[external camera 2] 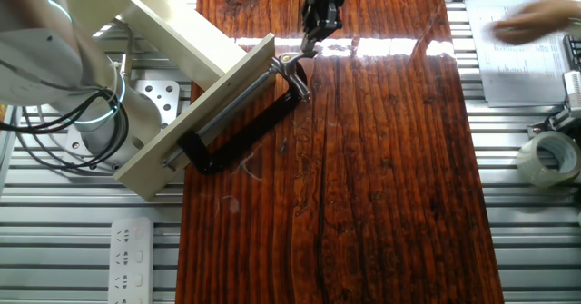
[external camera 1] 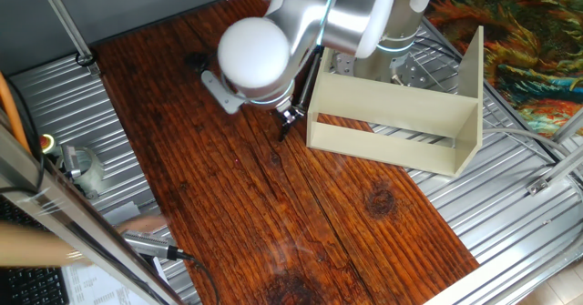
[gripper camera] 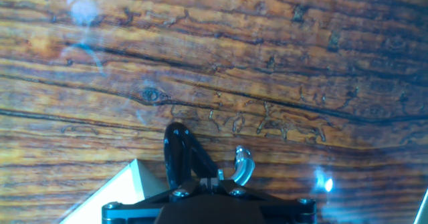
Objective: Turn off the water tap
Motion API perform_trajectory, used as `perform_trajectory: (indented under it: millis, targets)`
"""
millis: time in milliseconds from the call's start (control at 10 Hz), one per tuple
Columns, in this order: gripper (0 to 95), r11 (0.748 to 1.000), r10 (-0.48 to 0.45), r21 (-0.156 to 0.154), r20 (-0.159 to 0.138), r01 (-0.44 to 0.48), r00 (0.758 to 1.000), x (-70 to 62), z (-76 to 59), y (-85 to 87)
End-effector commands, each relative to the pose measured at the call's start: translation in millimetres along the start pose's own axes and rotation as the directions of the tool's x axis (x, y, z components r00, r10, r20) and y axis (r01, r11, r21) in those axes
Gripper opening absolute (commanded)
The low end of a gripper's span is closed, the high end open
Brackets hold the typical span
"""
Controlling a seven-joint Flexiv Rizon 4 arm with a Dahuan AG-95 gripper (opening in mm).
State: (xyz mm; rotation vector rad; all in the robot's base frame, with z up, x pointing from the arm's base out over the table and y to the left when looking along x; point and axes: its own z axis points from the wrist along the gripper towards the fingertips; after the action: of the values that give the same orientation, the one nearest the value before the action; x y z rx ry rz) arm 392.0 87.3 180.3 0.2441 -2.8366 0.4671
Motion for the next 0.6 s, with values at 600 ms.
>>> perform_trajectory:
  millis: [600]
  targets:
    - [0.0,0.992,-0.121,-0.014,0.197,0.126,0.973,0.5,-9.8,13.8]
